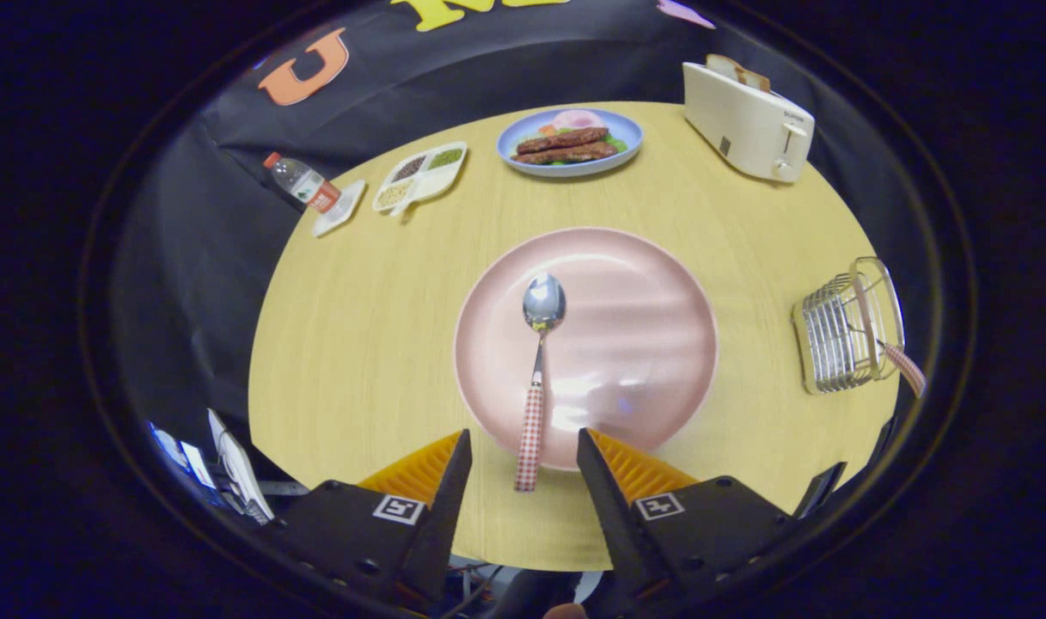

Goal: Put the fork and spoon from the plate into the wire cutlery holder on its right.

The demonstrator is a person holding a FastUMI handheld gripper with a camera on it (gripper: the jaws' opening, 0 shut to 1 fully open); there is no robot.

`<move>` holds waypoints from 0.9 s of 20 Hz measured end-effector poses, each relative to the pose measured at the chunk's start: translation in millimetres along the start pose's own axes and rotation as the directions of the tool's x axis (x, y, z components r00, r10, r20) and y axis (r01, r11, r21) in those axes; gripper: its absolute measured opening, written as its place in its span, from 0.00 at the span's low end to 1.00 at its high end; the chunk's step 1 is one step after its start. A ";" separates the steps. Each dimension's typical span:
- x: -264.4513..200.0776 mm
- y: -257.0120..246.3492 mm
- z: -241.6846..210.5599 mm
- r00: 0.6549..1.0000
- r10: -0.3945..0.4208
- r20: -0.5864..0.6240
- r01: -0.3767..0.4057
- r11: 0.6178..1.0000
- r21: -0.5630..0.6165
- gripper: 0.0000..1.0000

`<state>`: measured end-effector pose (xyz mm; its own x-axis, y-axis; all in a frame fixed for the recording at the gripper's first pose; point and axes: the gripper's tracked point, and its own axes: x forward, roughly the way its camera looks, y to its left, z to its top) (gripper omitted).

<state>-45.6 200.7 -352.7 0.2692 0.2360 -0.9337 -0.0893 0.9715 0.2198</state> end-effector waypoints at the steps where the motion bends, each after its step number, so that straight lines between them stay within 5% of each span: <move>1: 4.5 0.5 -0.5 1.000 -0.015 -0.005 0.015 1.000 -0.006 0.63; 3: 11.9 -1.8 -1.0 0.999 -0.042 -0.012 0.042 0.999 -0.008 0.50; 9: 31.4 -9.2 0.0 0.997 -0.069 -0.037 0.070 0.997 0.020 0.46; 11: 31.7 -10.7 -4.9 0.995 -0.081 -0.062 0.084 0.996 0.039 0.12; 18: 6.8 -24.4 -10.1 0.989 -0.081 -0.127 0.083 0.996 0.014 0.07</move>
<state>-51.2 178.3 -367.2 0.1516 0.1518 -0.9767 -0.0528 0.9880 0.1454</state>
